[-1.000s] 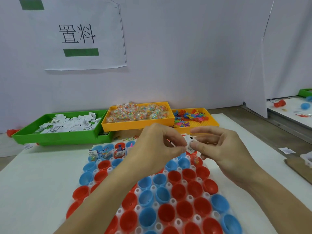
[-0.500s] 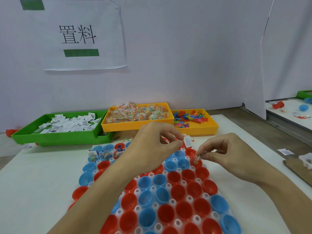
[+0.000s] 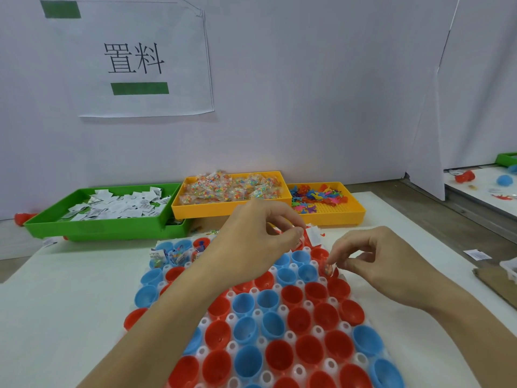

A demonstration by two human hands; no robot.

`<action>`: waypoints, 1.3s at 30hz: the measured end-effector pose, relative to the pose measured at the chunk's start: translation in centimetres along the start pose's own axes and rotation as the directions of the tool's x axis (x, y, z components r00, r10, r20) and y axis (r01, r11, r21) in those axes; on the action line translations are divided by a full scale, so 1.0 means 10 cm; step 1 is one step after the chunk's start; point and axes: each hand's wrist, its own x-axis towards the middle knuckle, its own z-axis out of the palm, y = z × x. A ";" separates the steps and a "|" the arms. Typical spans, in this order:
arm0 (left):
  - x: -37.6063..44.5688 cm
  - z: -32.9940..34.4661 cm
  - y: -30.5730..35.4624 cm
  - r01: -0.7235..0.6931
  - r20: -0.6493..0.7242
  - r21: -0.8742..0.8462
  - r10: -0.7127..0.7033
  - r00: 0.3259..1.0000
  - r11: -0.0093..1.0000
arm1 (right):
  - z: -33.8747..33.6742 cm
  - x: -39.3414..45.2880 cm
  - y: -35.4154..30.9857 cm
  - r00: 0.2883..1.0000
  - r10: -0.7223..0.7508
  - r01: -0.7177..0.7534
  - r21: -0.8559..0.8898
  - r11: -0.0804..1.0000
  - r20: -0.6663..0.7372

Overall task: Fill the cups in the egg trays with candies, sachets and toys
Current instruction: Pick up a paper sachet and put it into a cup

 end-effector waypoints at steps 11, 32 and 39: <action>0.01 -0.05 0.01 -0.005 -0.015 0.001 0.005 1.000 1.000 | -0.02 0.00 0.01 0.997 -0.003 0.002 -0.017 1.000 -0.074; -0.08 -0.54 -0.29 0.068 -0.204 0.036 -0.059 0.977 0.997 | 0.01 0.06 0.28 0.964 0.036 -0.058 -0.079 0.995 -0.263; -0.66 -0.82 -1.19 0.345 -0.453 -0.270 -0.435 0.779 0.899 | 0.12 0.15 0.39 0.950 0.102 -0.124 -0.056 0.991 -0.294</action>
